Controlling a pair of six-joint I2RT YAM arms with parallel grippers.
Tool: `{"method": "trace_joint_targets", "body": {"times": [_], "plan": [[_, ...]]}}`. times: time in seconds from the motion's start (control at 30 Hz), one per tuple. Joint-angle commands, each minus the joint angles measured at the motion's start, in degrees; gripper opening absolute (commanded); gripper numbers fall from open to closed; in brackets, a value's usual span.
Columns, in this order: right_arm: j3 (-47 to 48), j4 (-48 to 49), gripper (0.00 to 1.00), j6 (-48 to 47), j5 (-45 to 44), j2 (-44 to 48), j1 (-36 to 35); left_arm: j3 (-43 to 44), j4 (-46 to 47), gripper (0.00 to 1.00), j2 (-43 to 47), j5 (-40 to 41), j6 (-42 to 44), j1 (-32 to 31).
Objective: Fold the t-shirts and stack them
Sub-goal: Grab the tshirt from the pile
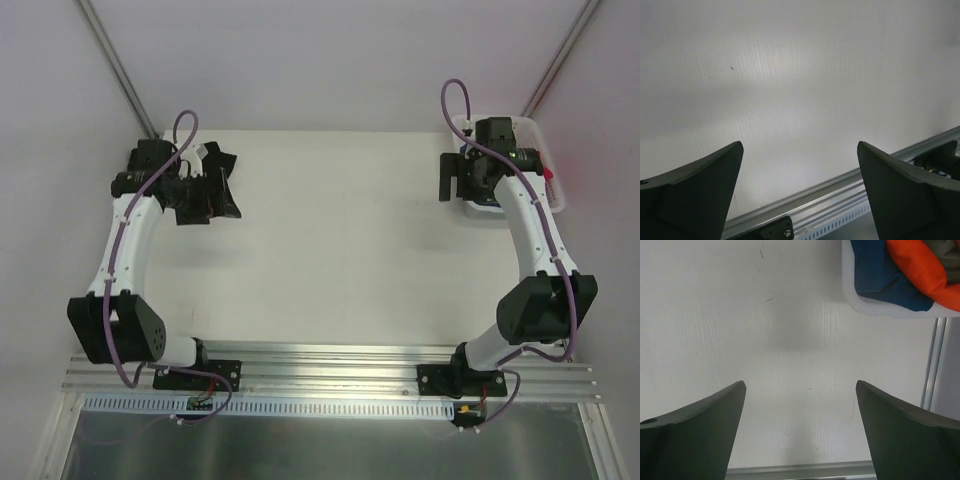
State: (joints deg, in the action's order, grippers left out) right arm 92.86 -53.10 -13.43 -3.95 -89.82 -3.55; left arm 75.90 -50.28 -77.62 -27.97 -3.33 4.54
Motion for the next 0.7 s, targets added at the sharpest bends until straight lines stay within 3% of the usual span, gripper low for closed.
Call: {"method": "trace_joint_targets", "body": {"times": [0.0, 0.17, 0.23, 0.33, 0.4, 0.5, 0.67], "plan": [[-1.98, 2.29, 0.97, -2.99, -6.24, 1.58, -0.58, 7.75, 3.00, 0.99, -5.94, -4.98, -4.75, -0.57], [1.34, 9.30, 0.97, -13.71, -20.44, -2.72, -0.58, 26.29, 1.95, 0.99, -20.35, -4.39, -1.60, -9.95], [4.33, 10.04, 0.97, -17.67, -21.19, -3.95, -0.49, 35.34, 1.68, 0.99, -26.24, -3.41, 0.77, -13.04], [15.13, 7.58, 0.97, -16.55, -14.28, -8.08, -0.58, 47.56, 1.41, 0.99, -33.72, -1.66, 4.55, -18.32], [23.54, 4.95, 0.97, -14.44, -4.79, -12.64, -0.75, 53.01, 2.55, 0.99, -36.88, 0.19, 5.18, -20.61], [31.39, 2.83, 0.97, -7.85, 6.90, -18.17, -1.37, 61.19, 8.06, 0.99, -40.93, -0.68, 3.42, -20.97], [31.16, 4.85, 0.97, -4.66, 9.66, -19.34, -4.70, 65.79, 14.05, 0.99, -41.21, -3.57, 1.31, -20.27]]}}
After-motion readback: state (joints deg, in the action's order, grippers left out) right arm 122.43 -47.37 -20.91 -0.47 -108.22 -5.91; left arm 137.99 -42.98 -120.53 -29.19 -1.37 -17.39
